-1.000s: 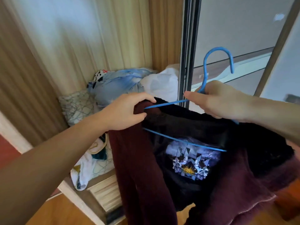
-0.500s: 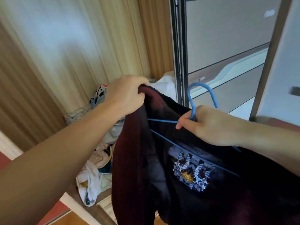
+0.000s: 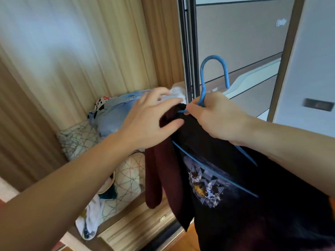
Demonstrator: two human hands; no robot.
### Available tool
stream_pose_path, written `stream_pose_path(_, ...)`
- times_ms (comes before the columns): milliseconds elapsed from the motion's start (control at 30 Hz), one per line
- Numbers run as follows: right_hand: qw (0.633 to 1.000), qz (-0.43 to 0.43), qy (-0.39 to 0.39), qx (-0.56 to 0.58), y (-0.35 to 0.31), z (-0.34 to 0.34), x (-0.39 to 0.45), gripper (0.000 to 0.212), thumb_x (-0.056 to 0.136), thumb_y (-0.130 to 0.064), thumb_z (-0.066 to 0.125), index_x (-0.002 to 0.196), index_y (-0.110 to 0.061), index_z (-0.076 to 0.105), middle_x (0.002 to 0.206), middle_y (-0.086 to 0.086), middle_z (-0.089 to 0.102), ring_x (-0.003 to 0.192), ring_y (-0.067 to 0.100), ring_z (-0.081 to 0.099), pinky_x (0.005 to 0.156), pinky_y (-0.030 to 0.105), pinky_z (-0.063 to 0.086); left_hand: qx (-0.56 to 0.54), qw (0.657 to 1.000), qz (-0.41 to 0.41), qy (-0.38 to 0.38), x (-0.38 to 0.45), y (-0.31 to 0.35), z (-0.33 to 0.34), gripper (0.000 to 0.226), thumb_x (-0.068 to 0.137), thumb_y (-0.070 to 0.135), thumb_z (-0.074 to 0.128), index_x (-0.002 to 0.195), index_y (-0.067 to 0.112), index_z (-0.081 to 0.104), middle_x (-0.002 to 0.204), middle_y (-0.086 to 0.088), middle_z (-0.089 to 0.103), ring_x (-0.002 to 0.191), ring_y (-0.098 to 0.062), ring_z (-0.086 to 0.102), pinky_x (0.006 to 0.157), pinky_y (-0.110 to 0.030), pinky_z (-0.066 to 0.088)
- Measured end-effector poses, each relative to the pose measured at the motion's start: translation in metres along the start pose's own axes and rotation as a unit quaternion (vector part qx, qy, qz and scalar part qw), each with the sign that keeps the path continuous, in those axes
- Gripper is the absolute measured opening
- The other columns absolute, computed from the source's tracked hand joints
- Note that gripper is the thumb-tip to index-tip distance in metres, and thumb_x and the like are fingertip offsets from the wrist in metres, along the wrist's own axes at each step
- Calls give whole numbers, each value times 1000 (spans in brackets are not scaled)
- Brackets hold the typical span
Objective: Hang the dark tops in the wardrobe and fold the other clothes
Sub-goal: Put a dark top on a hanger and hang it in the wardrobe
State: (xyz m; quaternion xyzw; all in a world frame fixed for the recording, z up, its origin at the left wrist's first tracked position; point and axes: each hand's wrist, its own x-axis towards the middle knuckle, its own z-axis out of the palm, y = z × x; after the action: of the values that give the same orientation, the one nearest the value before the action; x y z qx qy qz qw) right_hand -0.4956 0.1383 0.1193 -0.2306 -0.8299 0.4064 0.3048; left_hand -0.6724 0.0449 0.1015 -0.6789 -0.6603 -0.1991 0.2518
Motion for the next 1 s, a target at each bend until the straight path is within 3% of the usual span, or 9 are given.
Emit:
stream_pose_path(133, 996, 4, -33, 82, -16, -3, 2, 28, 94, -24, 57, 68, -14, 48, 50, 1, 33, 39, 13, 27, 38, 21, 23, 31, 993, 108, -25, 24, -2, -6, 38, 97, 29, 44, 120, 6, 63, 105, -15, 63, 99, -36, 59, 80, -53, 50)
stream_pose_path(200, 996, -3, -40, 80, -14, -17, 0, 27, 92, -25, 60, 71, -9, 55, 55, 5, 50, 40, 14, 44, 38, 24, 37, 73, 987, 142, -14, 40, -6, -9, 40, 99, 26, 39, 114, 0, 65, 94, -21, 62, 88, -39, 62, 69, -54, 53)
stream_pose_path(267, 996, -29, -24, 75, 3, -43, -15, 22, 87, -37, 64, 80, -17, 69, 75, 0, 70, 63, 12, 68, 59, 26, 56, 114, 978, 177, 2, 50, -9, -13, 41, 99, 26, 38, 111, 0, 67, 90, -21, 62, 81, -38, 64, 62, -50, 54)
stream_pose_path(367, 985, -124, 77, -89, 42, -95, -60, 40, 73, -70, 62, 99, -41, 67, 106, -14, 67, 99, 2, 64, 85, 18, 49, 147, 973, 172, 36, 60, -19, -23, 38, 98, 27, 39, 108, 3, 66, 89, -19, 63, 74, -37, 65, 54, -46, 53)
stream_pose_path(433, 980, -59, 28, -187, 60, -114, -86, 58, 63, -85, 58, 111, -53, 58, 108, -24, 65, 100, -9, 60, 79, 21, 49, 147, 976, 155, 44, 69, -27, -30, 40, 98, 30, 37, 110, 4, 65, 92, -18, 64, 75, -39, 66, 55, -48, 54)
stream_pose_path(500, 967, 4, -57, -249, 74, -109, -92, 45, 65, -79, 62, 104, -59, 52, 94, -33, 65, 87, -15, 60, 71, 16, 47, 148, 976, 157, 37, 80, -31, -33, 41, 99, 31, 36, 111, 4, 63, 93, -18, 63, 76, -40, 65, 56, -49, 53)
stream_pose_path(600, 979, -21, -61, -195, 74, -84, -79, 9, 81, -53, 66, 78, -50, 57, 72, -31, 63, 69, -16, 58, 63, 6, 42, 161, 974, 157, 23, 88, -40, -31, 44, 98, 33, 33, 110, 5, 64, 90, -17, 61, 72, -40, 64, 56, -47, 52)
stream_pose_path(767, 970, 46, -174, -166, 41, -45, -42, 25, 82, -52, 66, 91, -29, 69, 82, -13, 71, 74, -5, 64, 67, 9, 49, 164, 979, 117, -40, 77, -64, -29, 39, 99, 30, 35, 112, 4, 60, 94, -18, 58, 80, -41, 62, 64, -52, 51)
stream_pose_path(1000, 998, 48, -42, -22, 14, 26, -7, 28, 86, -49, 62, 86, -21, 68, 75, -5, 72, 69, 8, 67, 63, 19, 50, 164, 984, 30, -70, 47, -103, -44, 24, 100, 21, 43, 114, 4, 55, 98, -16, 57, 90, -37, 58, 73, -49, 49)
